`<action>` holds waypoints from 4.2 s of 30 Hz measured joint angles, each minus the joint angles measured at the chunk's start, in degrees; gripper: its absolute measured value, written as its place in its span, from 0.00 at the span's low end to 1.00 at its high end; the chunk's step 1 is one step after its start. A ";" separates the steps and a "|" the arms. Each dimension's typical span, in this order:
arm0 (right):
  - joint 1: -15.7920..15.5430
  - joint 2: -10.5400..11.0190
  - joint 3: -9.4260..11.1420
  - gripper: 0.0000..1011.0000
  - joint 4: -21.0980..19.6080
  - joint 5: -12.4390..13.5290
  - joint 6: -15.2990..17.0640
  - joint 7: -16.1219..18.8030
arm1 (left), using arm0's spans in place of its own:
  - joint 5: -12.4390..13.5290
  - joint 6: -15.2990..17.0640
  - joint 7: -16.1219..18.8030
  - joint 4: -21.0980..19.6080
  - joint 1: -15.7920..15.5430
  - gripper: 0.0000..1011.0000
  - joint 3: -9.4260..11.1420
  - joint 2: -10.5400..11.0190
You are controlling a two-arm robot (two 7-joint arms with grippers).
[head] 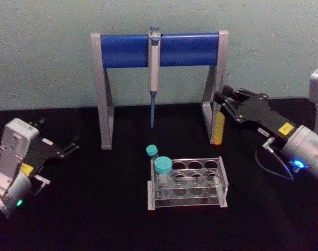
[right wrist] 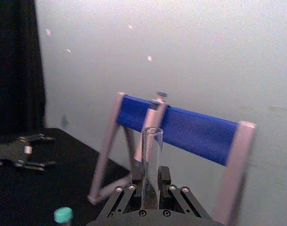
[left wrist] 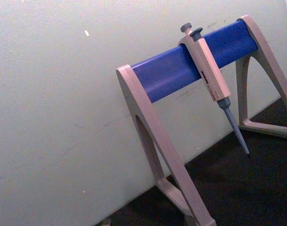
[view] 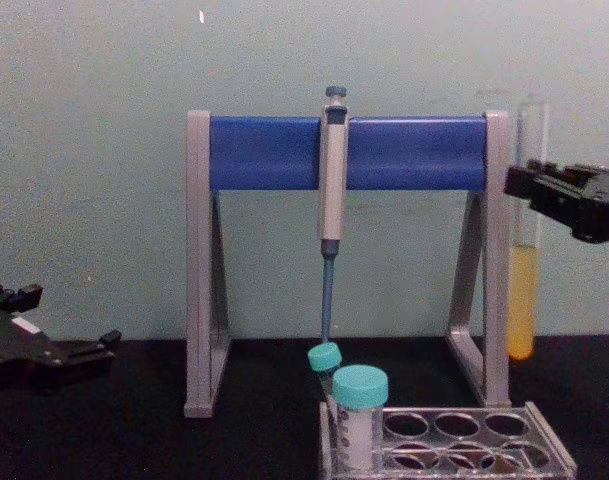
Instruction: Pick up the test tube from the test tube rack, shake it, then place it back into the test tube rack.
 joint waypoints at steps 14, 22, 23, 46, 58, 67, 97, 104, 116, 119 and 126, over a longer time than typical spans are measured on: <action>1.21 1.25 -2.99 0.23 0.77 7.80 -0.77 11.25 | 0.00 0.00 0.00 0.00 0.00 0.99 0.00 0.00; -1.45 5.21 -2.72 0.23 -1.86 11.28 0.08 13.80 | 0.00 0.00 0.00 0.00 0.00 0.99 0.00 0.00; -1.84 5.63 -2.58 0.23 -2.22 11.42 0.21 13.58 | 0.00 0.00 0.00 0.00 0.00 0.99 0.00 0.00; -4.84 7.08 1.06 0.23 -5.36 4.26 1.87 -2.87 | 0.00 0.00 0.00 0.00 0.00 0.99 0.00 0.00; -0.73 2.88 -0.57 0.23 -1.46 1.25 2.01 -1.67 | 0.00 0.00 0.00 0.00 0.00 0.99 0.00 0.00; 0.88 1.59 -1.84 0.23 0.56 4.83 0.54 4.59 | 0.00 0.00 0.00 0.00 0.00 0.99 0.00 0.00; -5.60 9.67 -0.04 0.23 -6.48 6.93 3.24 -0.88 | 0.00 0.00 0.00 0.00 0.00 0.99 0.00 0.00; -4.11 7.46 0.07 0.23 -5.31 4.05 3.34 -3.34 | 0.00 0.00 0.00 0.00 0.00 0.99 0.00 0.00; -1.19 3.86 -0.70 0.23 -1.72 6.92 1.31 3.54 | 0.00 0.00 0.00 0.00 0.00 0.99 0.00 0.00; -0.99 4.00 -1.07 0.23 -1.51 8.54 1.49 5.61 | 0.00 0.00 0.00 0.00 0.00 0.99 0.00 0.00; -0.47 4.33 -2.23 0.23 -0.95 10.03 1.56 7.17 | 0.00 0.00 0.00 0.00 0.00 0.99 0.00 0.00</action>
